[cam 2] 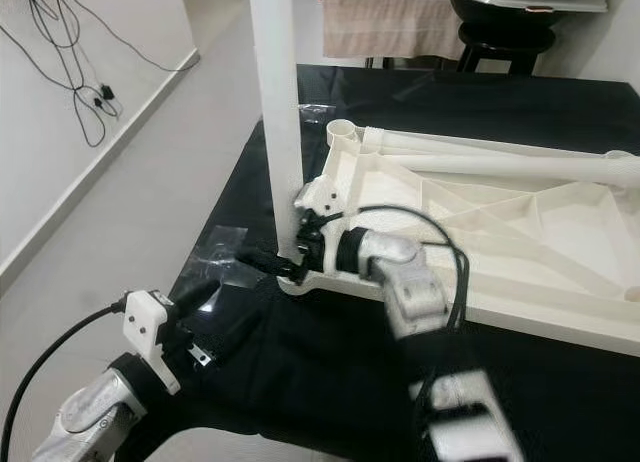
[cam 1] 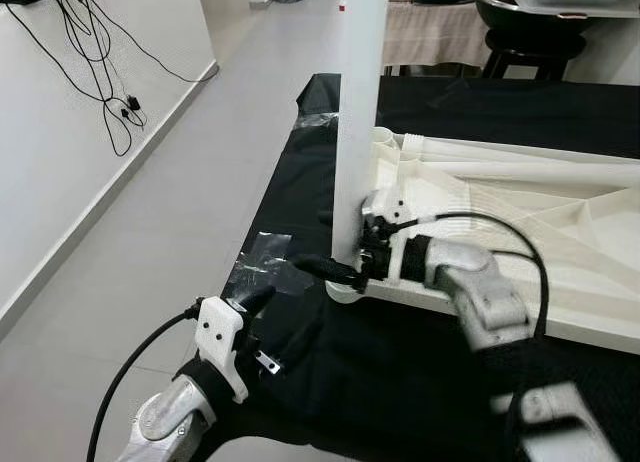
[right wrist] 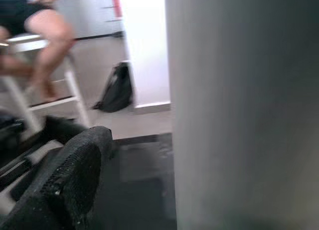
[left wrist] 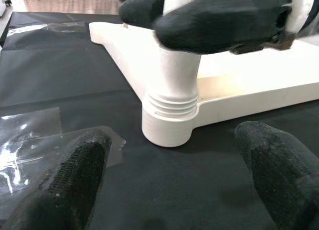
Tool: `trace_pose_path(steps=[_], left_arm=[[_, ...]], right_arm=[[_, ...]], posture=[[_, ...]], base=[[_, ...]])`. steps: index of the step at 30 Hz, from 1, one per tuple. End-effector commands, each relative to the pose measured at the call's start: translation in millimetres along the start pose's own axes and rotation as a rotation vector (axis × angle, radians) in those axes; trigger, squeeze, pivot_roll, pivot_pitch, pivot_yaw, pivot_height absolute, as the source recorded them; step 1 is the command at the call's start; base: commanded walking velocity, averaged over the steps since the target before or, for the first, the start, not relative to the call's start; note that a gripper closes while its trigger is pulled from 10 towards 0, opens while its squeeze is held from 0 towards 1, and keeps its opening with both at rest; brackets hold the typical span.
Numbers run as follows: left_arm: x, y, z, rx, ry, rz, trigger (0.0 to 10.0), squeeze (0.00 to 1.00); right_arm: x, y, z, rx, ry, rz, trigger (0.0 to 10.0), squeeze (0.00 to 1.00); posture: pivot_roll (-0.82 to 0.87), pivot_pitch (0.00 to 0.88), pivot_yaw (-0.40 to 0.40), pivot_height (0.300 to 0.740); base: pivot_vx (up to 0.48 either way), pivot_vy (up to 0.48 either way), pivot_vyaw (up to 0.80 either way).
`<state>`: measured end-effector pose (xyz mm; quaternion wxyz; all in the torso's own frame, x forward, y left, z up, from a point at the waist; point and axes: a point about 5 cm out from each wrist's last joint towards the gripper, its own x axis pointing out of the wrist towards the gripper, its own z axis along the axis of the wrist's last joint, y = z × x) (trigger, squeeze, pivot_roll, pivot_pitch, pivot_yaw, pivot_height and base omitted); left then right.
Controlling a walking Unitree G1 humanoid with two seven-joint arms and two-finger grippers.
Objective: Building children table
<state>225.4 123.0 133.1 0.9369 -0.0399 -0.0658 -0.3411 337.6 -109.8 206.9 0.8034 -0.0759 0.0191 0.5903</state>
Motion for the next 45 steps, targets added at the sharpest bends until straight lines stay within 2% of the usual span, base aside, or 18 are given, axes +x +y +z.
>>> trace_pose_path(steps=[1,4,5,16,18,19,20,21,24,30,31,32,33,36,37,38,39,45], left_arm=[[-2.4,-1.5,-5.0,-0.008,0.016,0.006,10.0,0.00],[-2.6,-1.6,-5.1,-0.008,0.016,0.006,10.0,0.00],[-3.0,-1.9,-5.2,-0.007,0.017,0.006,10.0,0.00],[-4.9,-3.8,-4.3,-0.010,0.016,0.007,10.0,0.00],[-6.4,-3.9,-3.8,-0.011,0.015,0.006,10.0,0.00],[-6.4,-3.9,-3.8,-0.011,0.015,0.006,10.0,0.00],[-8.0,-2.7,-2.5,-0.010,0.015,0.006,10.0,0.00],[-7.9,-2.2,-2.0,-0.009,0.015,0.005,10.0,0.00],[-7.9,-1.7,-2.1,-0.009,0.015,0.004,10.0,0.00],[-6.5,-0.6,-3.4,-0.007,0.019,0.003,10.0,0.00],[-5.5,0.4,-3.8,-0.003,0.019,0.003,10.0,0.00],[-5.5,0.8,-3.7,-0.001,0.018,0.006,10.0,0.00],[-5.4,1.3,-3.5,0.000,0.016,0.011,10.0,0.00],[-5.4,1.5,-3.3,0.001,0.014,0.015,10.0,0.00],[-5.3,1.7,-3.3,0.000,0.013,0.017,10.0,0.00],[-5.3,1.7,-3.3,0.000,0.013,0.017,10.0,0.00],[-4.9,2.0,-3.2,0.000,0.012,0.017,10.0,0.00],[-3.6,2.2,-3.7,-0.003,0.014,0.014,10.0,0.00]], right_arm=[[8.9,3.9,-0.6,0.032,-0.026,0.091,7.7,0.00],[9.4,2.3,0.2,0.044,-0.032,0.097,7.7,0.00],[9.3,-2.2,-0.5,0.057,-0.036,0.097,0.0,0.00],[-13.1,-3.4,-21.7,0.079,-0.030,-0.038,0.0,0.00],[-15.3,8.7,-36.7,0.143,-0.021,-0.250,0.0,0.00],[-15.3,8.7,-36.7,0.143,-0.021,-0.250,0.0,0.00],[-12.2,18.7,-56.1,0.257,0.001,-0.760,0.0,0.00],[-9.4,40.2,-66.3,0.236,0.076,-0.822,0.0,0.00],[-5.4,66.4,-73.3,0.193,0.144,-0.803,0.0,0.00],[-2.1,54.5,-63.6,0.112,0.122,-0.785,0.0,0.00],[1.7,50.6,-64.3,0.139,0.123,-0.762,4.9,0.00],[2.4,49.5,-63.1,0.143,0.122,-0.760,4.9,0.00],[4.6,49.2,-61.4,0.164,0.102,-0.720,10.0,0.00],[6.2,51.2,-59.0,0.182,0.089,-0.709,10.0,0.00],[7.9,52.0,-55.5,0.198,0.065,-0.671,10.0,0.81],[7.9,52.0,-55.5,0.198,0.065,-0.671,10.0,0.81],[10.8,53.8,-46.0,0.211,0.015,-0.586,10.0,1.00],[9.6,49.6,-25.9,0.129,-0.055,-0.344,10.0,1.00]], posture=[[0.00,0.133,0.026,0.740],[0.00,0.133,0.026,0.740],[0.01,0.133,0.026,0.740],[-0.01,0.149,0.026,0.740],[-0.02,0.154,0.015,0.740],[-0.02,0.154,0.015,0.740],[-0.03,0.160,0.015,0.740],[-0.02,0.172,0.022,0.740],[-0.02,0.172,0.025,0.740],[-0.03,0.155,0.035,0.740],[-0.03,0.152,0.030,0.740],[-0.03,0.152,0.029,0.740],[-0.03,0.152,0.029,0.740],[-0.03,0.151,0.028,0.740],[-0.03,0.149,0.028,0.740],[-0.03,0.149,0.028,0.740],[-0.02,0.145,0.032,0.740],[0.00,0.137,0.039,0.740]], base=[[0.000,0.000,0.00],[0.000,0.000,0.00],[0.000,0.000,0.00],[0.000,0.000,0.00],[0.000,0.000,0.00],[0.000,0.000,0.00],[0.000,0.000,0.00],[0.000,0.000,0.00],[0.000,0.000,0.00],[0.000,0.000,0.00],[0.000,0.000,0.00],[0.000,0.000,0.00],[0.000,0.000,0.00],[0.000,0.000,0.00],[0.000,0.000,0.00],[0.000,0.000,0.00],[0.000,0.000,0.00],[0.000,0.000,0.00]])
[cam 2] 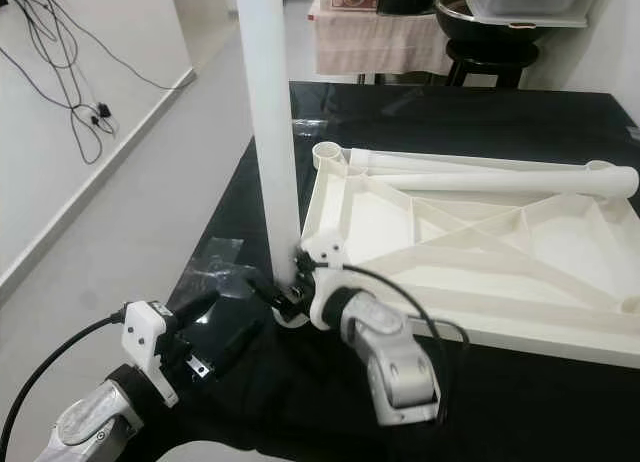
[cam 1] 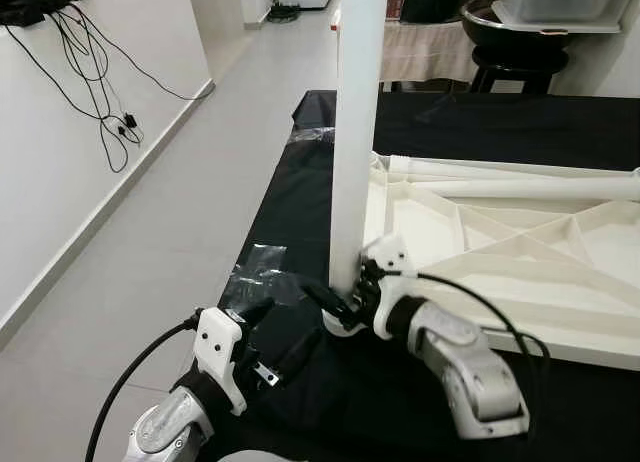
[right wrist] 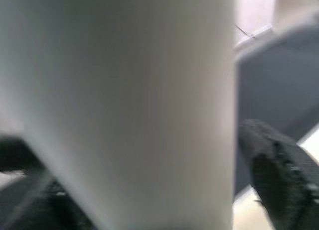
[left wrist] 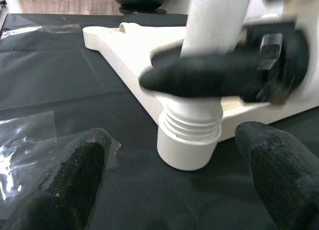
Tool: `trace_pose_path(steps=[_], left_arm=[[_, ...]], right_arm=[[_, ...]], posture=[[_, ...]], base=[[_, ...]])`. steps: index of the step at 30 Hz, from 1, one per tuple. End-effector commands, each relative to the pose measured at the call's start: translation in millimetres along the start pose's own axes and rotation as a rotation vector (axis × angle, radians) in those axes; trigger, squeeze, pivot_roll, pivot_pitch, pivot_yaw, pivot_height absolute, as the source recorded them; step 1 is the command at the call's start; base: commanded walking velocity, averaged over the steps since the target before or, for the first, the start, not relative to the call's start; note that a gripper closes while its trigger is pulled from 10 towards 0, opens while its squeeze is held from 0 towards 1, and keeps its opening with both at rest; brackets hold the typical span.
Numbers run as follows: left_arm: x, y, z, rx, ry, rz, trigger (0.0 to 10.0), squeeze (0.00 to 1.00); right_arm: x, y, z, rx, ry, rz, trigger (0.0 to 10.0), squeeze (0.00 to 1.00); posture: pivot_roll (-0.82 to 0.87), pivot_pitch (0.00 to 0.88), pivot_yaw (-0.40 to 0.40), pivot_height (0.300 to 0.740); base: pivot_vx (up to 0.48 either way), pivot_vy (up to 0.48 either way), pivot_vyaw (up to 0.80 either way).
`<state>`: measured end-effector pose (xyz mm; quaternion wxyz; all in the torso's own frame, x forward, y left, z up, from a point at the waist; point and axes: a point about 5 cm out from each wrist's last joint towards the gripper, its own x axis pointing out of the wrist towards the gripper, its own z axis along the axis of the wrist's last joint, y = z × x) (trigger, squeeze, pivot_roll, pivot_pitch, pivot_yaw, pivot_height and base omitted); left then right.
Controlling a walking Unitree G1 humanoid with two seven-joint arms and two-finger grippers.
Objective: Building children table
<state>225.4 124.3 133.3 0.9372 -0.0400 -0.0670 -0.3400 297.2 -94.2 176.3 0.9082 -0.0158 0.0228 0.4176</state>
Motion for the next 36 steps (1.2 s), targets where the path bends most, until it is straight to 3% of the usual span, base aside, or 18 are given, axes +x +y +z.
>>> trace_pose_path(steps=[1,2,7,10,11,21,26,27,28,29,30,31,32,33,34,36], left_arm=[[-2.4,0.9,-4.5,-0.005,0.017,0.009,10.0,0.00],[-2.1,0.2,-4.8,-0.006,0.019,0.007,10.0,0.00],[-1.9,-1.4,-5.3,-0.008,0.019,0.004,10.0,0.00],[-2.0,-2.5,-5.4,-0.008,0.018,0.005,10.0,0.00],[-2.1,-2.8,-5.3,-0.008,0.018,0.005,10.0,0.00],[-3.0,-3.1,-5.2,-0.011,0.020,0.007,10.0,0.00],[-4.1,-3.3,-4.2,-0.011,0.021,0.006,10.0,0.00],[-4.8,-3.1,-4.0,-0.008,0.022,0.008,10.0,0.00],[-5.9,-2.5,-3.5,-0.002,0.025,0.010,10.0,0.00],[-5.9,-2.5,-3.5,-0.002,0.025,0.010,10.0,0.00],[-6.7,-1.7,-3.0,0.002,0.026,0.011,10.0,0.00],[-6.7,-1.7,-3.0,0.002,0.026,0.011,10.0,0.00],[-7.2,-1.2,-2.6,0.004,0.027,0.012,10.0,0.00],[-8.4,1.6,-2.8,0.009,0.032,0.020,10.0,0.00],[-8.4,1.6,-2.8,0.009,0.032,0.020,10.0,0.00],[-8.5,2.9,-3.1,0.010,0.033,0.025,10.0,0.00]], right_arm=[[1.3,-2.1,0.9,-0.033,0.005,0.109,10.0,0.00],[1.3,-9.6,3.3,-0.068,0.020,0.184,10.0,0.00],[1.8,-26.2,6.9,-0.091,0.057,0.316,10.0,0.00],[4.7,-36.6,8.6,-0.080,0.070,0.331,10.0,0.00],[5.2,-39.6,10.1,-0.062,0.067,0.347,0.0,0.00],[2.5,-49.2,4.1,-0.016,0.071,0.389,0.0,0.00],[-7.9,-52.5,-6.6,-0.017,0.074,0.250,0.0,0.00],[-9.0,-50.7,-14.6,0.027,0.072,0.077,0.0,0.00],[-15.0,-43.6,-31.3,0.117,0.082,-0.294,0.0,0.00],[-15.0,-43.6,-31.3,0.117,0.082,-0.294,0.0,0.00],[-27.8,-39.4,-43.8,0.188,0.115,-0.577,0.0,0.00],[-27.8,-39.4,-43.8,0.188,0.115,-0.577,0.0,0.00],[-39.6,-36.1,-52.1,0.234,0.149,-0.761,0.0,0.00],[-31.7,-13.6,-44.9,0.135,0.161,-0.570,0.0,0.00],[-31.7,-13.6,-44.9,0.135,0.161,-0.570,0.0,0.00],[-25.2,-7.2,-39.1,0.139,0.139,-0.451,0.0,0.00]], posture=[[0.01,0.134,0.037,0.740],[0.01,0.132,0.035,0.740],[0.02,0.132,0.029,0.740],[0.02,0.132,0.026,0.740],[0.03,0.133,0.024,0.740],[0.03,0.137,0.030,0.740],[0.02,0.152,0.025,0.740],[0.03,0.156,0.012,0.740],[0.04,0.159,0.000,0.740],[0.04,0.159,0.000,0.740],[0.04,0.162,0.002,0.740],[0.04,0.162,0.002,0.740],[0.04,0.162,0.002,0.740],[0.00,0.165,0.051,0.740],[0.00,0.165,0.051,0.740],[0.00,0.163,0.052,0.740]], base=[[0.000,0.000,0.00],[0.000,0.000,0.00],[0.000,0.000,0.00],[0.000,0.000,0.00],[0.000,0.000,0.00],[0.000,0.000,0.00],[0.000,0.000,0.00],[0.000,0.000,0.00],[0.000,0.000,0.00],[0.000,0.000,0.00],[0.000,0.000,0.00],[0.000,0.000,0.00],[0.000,0.000,0.00],[0.000,0.000,0.00],[0.000,0.000,0.00],[0.000,0.000,0.00]])
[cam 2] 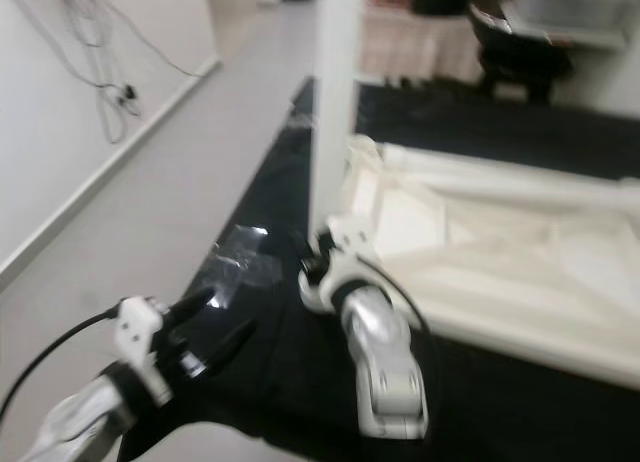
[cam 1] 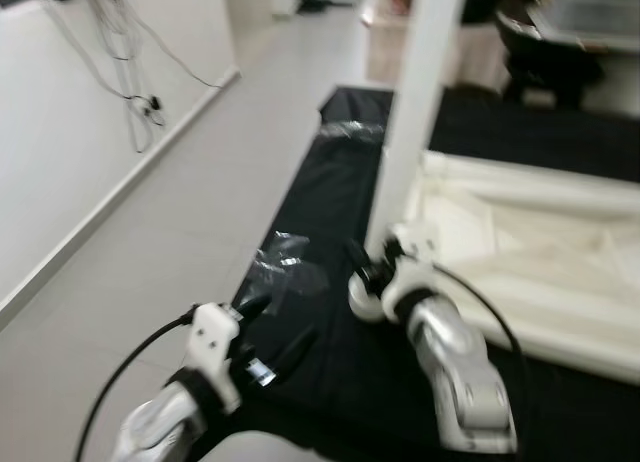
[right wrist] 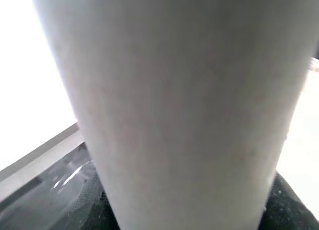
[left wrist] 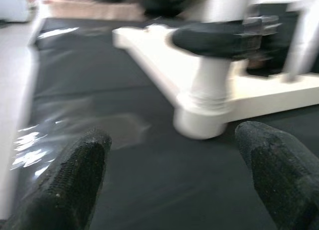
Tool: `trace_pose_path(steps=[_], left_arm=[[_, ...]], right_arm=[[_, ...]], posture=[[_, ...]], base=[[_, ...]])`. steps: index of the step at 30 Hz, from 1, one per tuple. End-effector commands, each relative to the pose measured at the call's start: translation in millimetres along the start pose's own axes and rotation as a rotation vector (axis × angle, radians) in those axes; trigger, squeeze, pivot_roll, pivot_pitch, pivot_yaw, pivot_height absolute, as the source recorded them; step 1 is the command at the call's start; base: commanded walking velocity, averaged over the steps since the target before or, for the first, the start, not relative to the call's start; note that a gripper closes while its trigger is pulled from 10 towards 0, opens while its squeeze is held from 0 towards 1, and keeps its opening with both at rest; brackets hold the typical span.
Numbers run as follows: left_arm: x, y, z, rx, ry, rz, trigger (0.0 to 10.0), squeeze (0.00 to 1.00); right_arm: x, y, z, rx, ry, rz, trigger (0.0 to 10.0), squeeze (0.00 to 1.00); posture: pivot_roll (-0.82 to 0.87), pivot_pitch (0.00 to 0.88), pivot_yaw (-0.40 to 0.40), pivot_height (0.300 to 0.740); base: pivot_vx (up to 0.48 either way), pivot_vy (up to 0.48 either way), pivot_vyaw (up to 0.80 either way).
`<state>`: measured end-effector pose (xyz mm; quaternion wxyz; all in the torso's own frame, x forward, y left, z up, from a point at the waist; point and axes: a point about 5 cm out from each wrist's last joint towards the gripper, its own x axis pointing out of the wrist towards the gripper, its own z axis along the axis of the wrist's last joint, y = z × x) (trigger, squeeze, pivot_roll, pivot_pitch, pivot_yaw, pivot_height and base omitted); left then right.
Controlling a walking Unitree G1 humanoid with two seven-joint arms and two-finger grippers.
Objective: Building children table
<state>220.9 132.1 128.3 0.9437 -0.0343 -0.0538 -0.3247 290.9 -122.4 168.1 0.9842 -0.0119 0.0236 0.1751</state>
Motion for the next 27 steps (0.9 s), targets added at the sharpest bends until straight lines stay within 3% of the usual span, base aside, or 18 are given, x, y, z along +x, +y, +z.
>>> trace_pose_path(steps=[1,2,4,5,10,13,14,15,16,17,18,19,27], left_arm=[[0.5,-0.4,0.5,0.006,0.005,-0.009,10.0,0.00],[0.5,-0.4,0.5,0.006,0.005,-0.009,10.0,0.00],[3.5,-1.5,0.4,0.003,0.012,-0.040,10.0,0.00],[3.5,-1.6,0.4,0.003,0.014,-0.040,10.0,0.00],[3.6,-2.0,0.5,0.001,0.008,-0.026,10.0,0.00],[3.8,-2.0,0.6,-0.001,0.007,-0.025,10.0,0.00],[4.3,-2.2,0.3,-0.001,0.006,-0.023,10.0,0.00],[4.3,-2.2,0.3,-0.001,0.006,-0.023,10.0,0.00],[4.8,-1.9,0.1,-0.002,0.006,-0.019,10.0,0.00],[5.5,-1.6,-0.3,-0.005,0.005,-0.009,0.0,0.00],[5.5,-1.6,-0.3,-0.005,0.005,-0.009,0.0,0.00],[6.2,-1.5,-1.2,-0.011,0.006,0.000,0.0,0.00],[5.2,-2.9,-2.9,-0.015,0.012,0.001,0.0,0.00]], right_arm=[[-3.0,4.8,-29.5,0.079,0.161,0.056,0.0,0.00],[-3.0,4.8,-29.5,0.079,0.161,0.056,0.0,0.00],[4.2,13.6,-34.0,0.031,0.183,0.170,0.0,0.00],[5.8,19.9,-35.5,0.008,0.201,0.217,10.0,0.00],[6.5,36.2,-30.4,0.041,0.198,0.408,10.0,0.00],[4.1,41.0,-27.3,0.044,0.196,0.405,10.0,0.00],[5.4,42.2,-17.6,0.051,0.156,0.498,10.0,1.00],[5.4,42.2,-17.6,0.051,0.156,0.498,10.0,1.00],[7.2,41.5,-6.5,0.024,0.097,0.595,10.0,1.00],[12.1,35.2,3.2,0.010,0.061,0.711,10.0,1.00],[12.1,35.2,3.2,0.010,0.061,0.711,10.0,1.00],[22.5,20.6,12.4,-0.023,0.046,0.851,10.0,0.00],[40.9,3.3,23.0,-0.026,0.075,0.997,10.0,0.00]], posture=[[0.00,0.163,0.052,0.740],[0.00,0.163,0.052,0.740],[0.02,0.161,0.044,0.740],[0.02,0.163,0.040,0.740],[0.02,0.162,0.033,0.740],[0.02,0.162,0.033,0.740],[0.01,0.153,0.032,0.740],[0.01,0.153,0.032,0.740],[0.01,0.153,0.032,0.740],[0.01,0.142,0.035,0.740],[0.01,0.142,0.035,0.740],[0.01,0.135,0.035,0.740],[0.03,0.126,0.033,0.740]], base=[[0.000,0.000,0.00],[0.000,0.000,0.00],[0.000,0.000,0.00],[0.000,0.000,0.00],[0.000,0.000,0.00],[0.000,0.000,0.00],[0.000,0.000,0.00],[0.000,0.000,0.00],[0.000,0.000,0.00],[0.000,0.000,0.00],[0.000,0.000,0.00],[0.000,0.000,0.00],[0.000,0.000,0.00]])
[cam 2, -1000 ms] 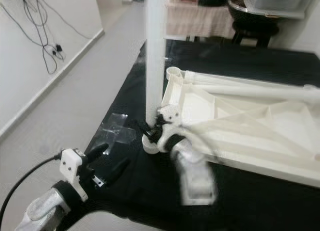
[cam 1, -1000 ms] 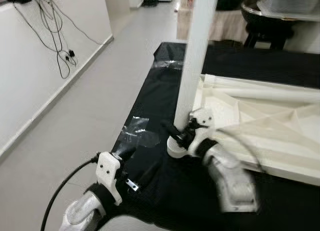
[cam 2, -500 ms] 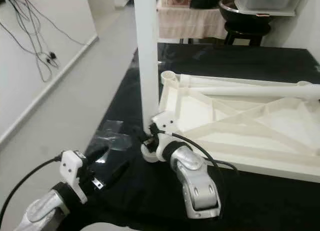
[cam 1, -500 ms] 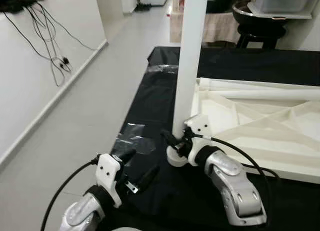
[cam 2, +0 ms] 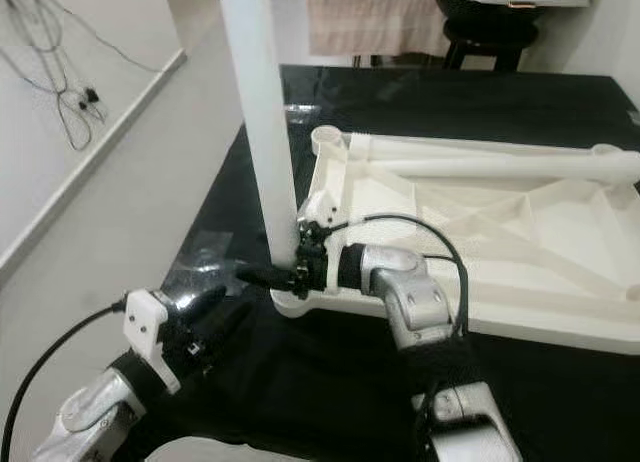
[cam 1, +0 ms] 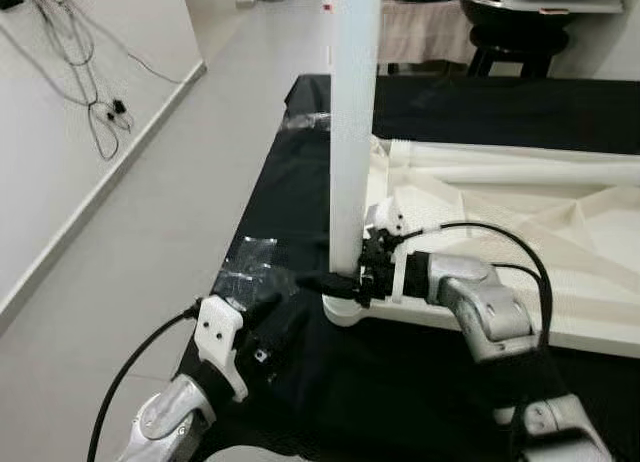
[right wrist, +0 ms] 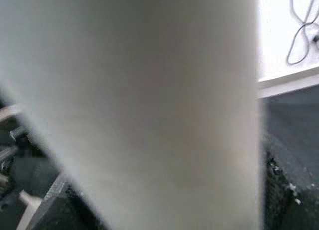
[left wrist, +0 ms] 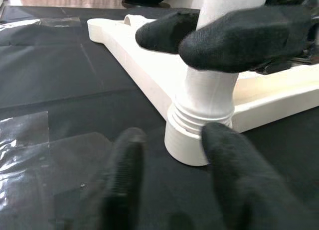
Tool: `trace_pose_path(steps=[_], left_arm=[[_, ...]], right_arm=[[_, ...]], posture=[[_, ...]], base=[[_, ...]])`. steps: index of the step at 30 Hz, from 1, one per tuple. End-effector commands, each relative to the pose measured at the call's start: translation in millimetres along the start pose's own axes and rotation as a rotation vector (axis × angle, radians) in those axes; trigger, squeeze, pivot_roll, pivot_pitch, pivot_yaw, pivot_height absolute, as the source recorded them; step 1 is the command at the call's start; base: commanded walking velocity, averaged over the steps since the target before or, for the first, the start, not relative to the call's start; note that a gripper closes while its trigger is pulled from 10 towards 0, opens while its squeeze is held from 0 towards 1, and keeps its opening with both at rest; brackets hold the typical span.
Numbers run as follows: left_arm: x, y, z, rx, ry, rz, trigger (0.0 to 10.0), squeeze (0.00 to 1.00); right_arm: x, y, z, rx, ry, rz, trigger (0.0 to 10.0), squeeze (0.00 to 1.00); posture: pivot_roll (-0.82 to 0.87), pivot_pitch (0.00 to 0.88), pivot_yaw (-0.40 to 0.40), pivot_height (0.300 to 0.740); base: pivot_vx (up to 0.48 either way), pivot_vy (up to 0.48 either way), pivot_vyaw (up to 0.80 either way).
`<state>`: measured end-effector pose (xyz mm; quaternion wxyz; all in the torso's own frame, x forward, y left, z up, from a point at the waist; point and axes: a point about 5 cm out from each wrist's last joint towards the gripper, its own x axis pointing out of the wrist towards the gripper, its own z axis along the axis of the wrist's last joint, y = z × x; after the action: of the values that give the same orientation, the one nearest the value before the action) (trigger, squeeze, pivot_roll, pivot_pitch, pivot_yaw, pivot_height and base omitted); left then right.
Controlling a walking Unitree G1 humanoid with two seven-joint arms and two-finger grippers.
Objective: Building children table
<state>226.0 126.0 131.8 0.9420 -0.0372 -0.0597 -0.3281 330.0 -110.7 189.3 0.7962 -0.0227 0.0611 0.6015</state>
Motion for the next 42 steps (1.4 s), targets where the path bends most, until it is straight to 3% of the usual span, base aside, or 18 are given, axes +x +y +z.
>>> trace_pose_path(steps=[1,3,4,6,7,11,13,15,19,20,21,24,34,35,37,38,39,42], left_arm=[[-3.0,-1.1,-5.2,-0.013,0.025,0.009,0.0,0.00],[-3.6,-1.7,-5.6,-0.014,0.028,0.007,0.0,0.00],[-4.0,-2.0,-5.7,-0.014,0.029,0.005,0.0,0.00],[-4.1,-2.2,-5.8,-0.015,0.030,0.005,0.0,0.00],[-4.2,-2.5,-5.9,-0.016,0.031,0.003,0.0,0.00],[-4.3,-3.5,-6.0,-0.020,0.032,-0.001,0.0,0.00],[-4.4,-3.9,-5.8,-0.022,0.032,-0.004,0.0,0.00],[-5.3,-4.3,-5.1,-0.026,0.031,-0.008,0.0,0.00],[-6.1,-3.7,-4.4,-0.027,0.030,-0.008,0.0,0.00],[-6.7,-2.3,-3.3,-0.028,0.029,-0.006,0.0,0.00],[-6.7,-1.0,-2.4,-0.028,0.028,-0.005,0.0,0.00],[-5.6,1.2,-2.8,-0.031,0.031,-0.009,0.0,0.00],[-3.7,2.0,-2.8,-0.029,0.030,-0.007,0.0,0.00],[-3.5,2.3,-2.5,-0.030,0.027,0.002,0.0,0.00],[-3.5,2.3,-2.5,-0.030,0.027,0.002,0.0,0.00],[-3.3,2.7,-2.2,-0.030,0.023,0.008,0.0,0.00],[-2.4,2.7,-2.2,-0.032,0.023,0.011,10.0,0.00],[-1.6,2.5,-2.5,-0.033,0.023,0.011,10.0,0.00]], right_arm=[[5.7,2.5,0.2,0.003,-0.007,0.057,10.0,0.00],[3.9,-2.9,2.8,0.038,-0.011,0.105,10.0,0.00],[2.9,-4.9,2.9,0.048,-0.013,0.118,7.2,0.00],[2.1,-7.4,2.5,0.050,-0.014,0.134,7.2,0.00],[-0.2,-8.1,1.2,0.056,-0.019,0.150,0.0,0.00],[-5.7,-9.0,-2.7,0.052,-0.027,0.142,0.0,0.00],[-9.5,-9.0,-9.2,0.032,-0.009,0.039,0.0,0.00],[-15.2,-4.2,-23.4,0.012,0.004,-0.213,0.0,0.00],[-11.3,2.2,-29.8,0.028,-0.003,-0.322,0.0,0.00],[-6.8,10.4,-43.2,0.066,0.010,-0.591,0.0,0.00],[-5.3,26.5,-53.8,0.038,0.061,-0.743,0.0,0.00],[-10.0,32.5,-49.9,0.008,0.083,-0.908,0.0,0.00],[-1.0,30.2,-51.8,0.011,0.090,-0.881,0.0,0.00],[-0.5,30.1,-50.3,0.026,0.084,-0.892,8.7,0.00],[-0.5,30.1,-50.3,0.026,0.084,-0.892,8.7,0.00],[3.6,30.6,-46.0,0.074,0.035,-0.842,10.0,0.00],[10.5,33.4,-33.2,0.095,-0.041,-0.705,10.0,1.00],[14.7,35.8,-20.4,0.094,-0.112,-0.566,10.0,1.00]], posture=[[0.03,0.126,0.033,0.740],[0.02,0.125,0.036,0.740],[0.02,0.124,0.039,0.740],[0.02,0.124,0.039,0.740],[0.02,0.124,0.042,0.740],[0.01,0.127,0.044,0.740],[0.00,0.134,0.041,0.740],[0.00,0.143,0.034,0.740],[-0.01,0.155,0.027,0.740],[-0.02,0.167,0.035,0.740],[-0.03,0.175,0.050,0.740],[-0.04,0.162,0.058,0.740],[-0.03,0.162,0.044,0.740],[-0.03,0.161,0.038,0.740],[-0.03,0.161,0.038,0.740],[-0.03,0.160,0.036,0.740],[-0.03,0.155,0.034,0.740],[-0.03,0.153,0.033,0.740]], base=[[0.000,0.000,0.00],[0.000,0.000,0.00],[0.000,0.000,0.00],[0.000,0.000,0.00],[0.000,0.000,0.00],[0.000,0.000,0.00],[0.000,0.000,0.00],[0.000,0.000,0.00],[0.000,0.000,0.00],[0.000,0.000,0.00],[0.000,0.000,0.00],[0.000,0.000,0.00],[0.000,0.000,0.00],[0.000,0.000,0.00],[0.000,0.000,0.00],[0.000,0.000,0.00],[0.000,0.000,0.00],[0.000,0.000,0.00]])
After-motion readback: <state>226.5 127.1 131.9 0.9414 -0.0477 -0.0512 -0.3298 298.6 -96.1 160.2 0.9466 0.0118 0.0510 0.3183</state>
